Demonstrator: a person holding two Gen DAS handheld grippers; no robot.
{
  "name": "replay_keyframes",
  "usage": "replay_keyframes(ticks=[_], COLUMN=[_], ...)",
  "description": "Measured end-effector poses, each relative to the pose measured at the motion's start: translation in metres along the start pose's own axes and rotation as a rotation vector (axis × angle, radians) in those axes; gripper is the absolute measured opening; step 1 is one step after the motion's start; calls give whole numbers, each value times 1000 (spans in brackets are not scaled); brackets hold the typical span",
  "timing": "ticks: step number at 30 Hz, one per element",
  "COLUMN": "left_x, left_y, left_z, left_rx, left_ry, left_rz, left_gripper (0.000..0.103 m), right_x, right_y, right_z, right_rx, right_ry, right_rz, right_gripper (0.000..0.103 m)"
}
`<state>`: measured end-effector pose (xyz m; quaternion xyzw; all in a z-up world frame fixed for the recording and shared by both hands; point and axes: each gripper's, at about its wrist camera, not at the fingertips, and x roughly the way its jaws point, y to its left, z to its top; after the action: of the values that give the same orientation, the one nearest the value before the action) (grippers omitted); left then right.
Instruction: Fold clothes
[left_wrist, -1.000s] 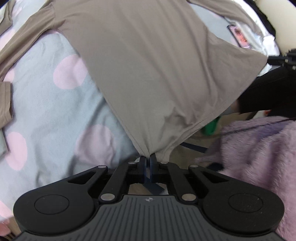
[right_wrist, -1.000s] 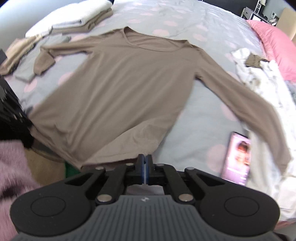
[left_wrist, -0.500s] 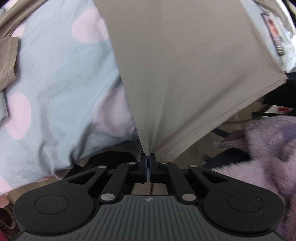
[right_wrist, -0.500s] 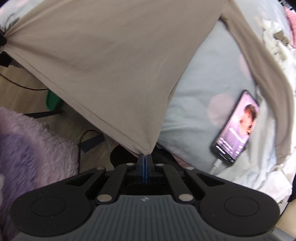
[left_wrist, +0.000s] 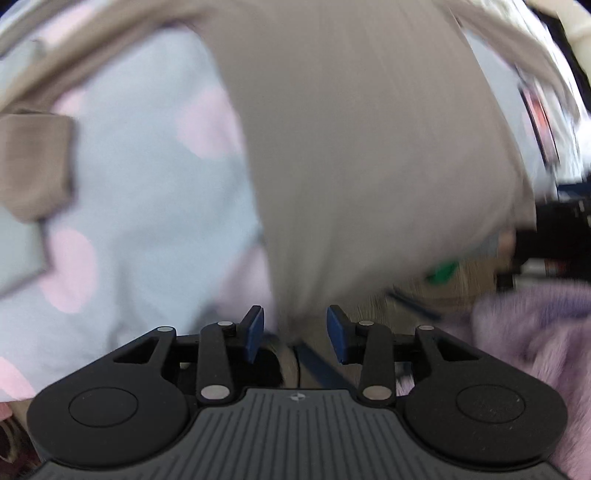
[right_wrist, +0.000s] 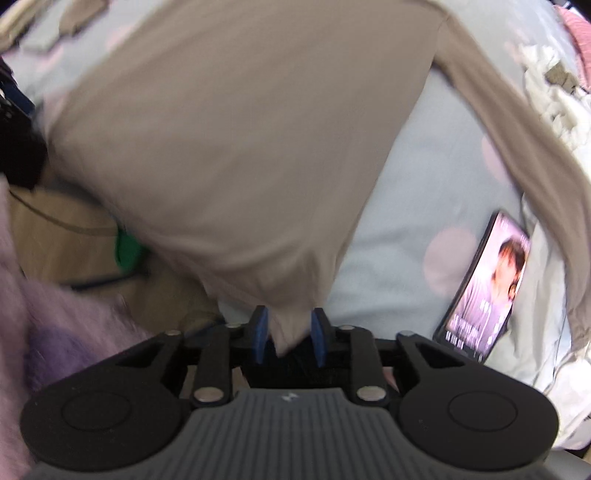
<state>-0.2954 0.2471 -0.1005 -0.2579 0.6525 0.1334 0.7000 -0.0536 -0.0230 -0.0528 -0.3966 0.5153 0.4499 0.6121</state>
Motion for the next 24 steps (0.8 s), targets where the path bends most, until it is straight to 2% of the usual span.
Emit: replay_keyframes(ticks=[3, 8, 12, 15, 18, 24], left_x=[-15, -26, -31, -28, -16, 12], left_y=[19, 45, 64, 76, 87, 102], left_z=[15, 40, 62, 78, 92, 104], left_rx=[-75, -126, -121, -107, -120, -100], left_ry=[-48, -112, -143, -166, -153, -83], left_rz=[42, 124, 264, 357, 407, 516], left_gripper=[35, 35, 35, 35, 35, 35], right_x=[-9, -8, -2, 5, 14, 27], right_y=[-5, -8, -11, -15, -13, -8], right_z=[18, 50, 79, 100, 121, 147], right_rx=[30, 56, 67, 97, 128, 129], right_ry=[-73, -166, -224, -250, -259, -254], right_rz=[4, -17, -32, 23, 79, 89], right_gripper=[38, 38, 41, 41, 41, 42])
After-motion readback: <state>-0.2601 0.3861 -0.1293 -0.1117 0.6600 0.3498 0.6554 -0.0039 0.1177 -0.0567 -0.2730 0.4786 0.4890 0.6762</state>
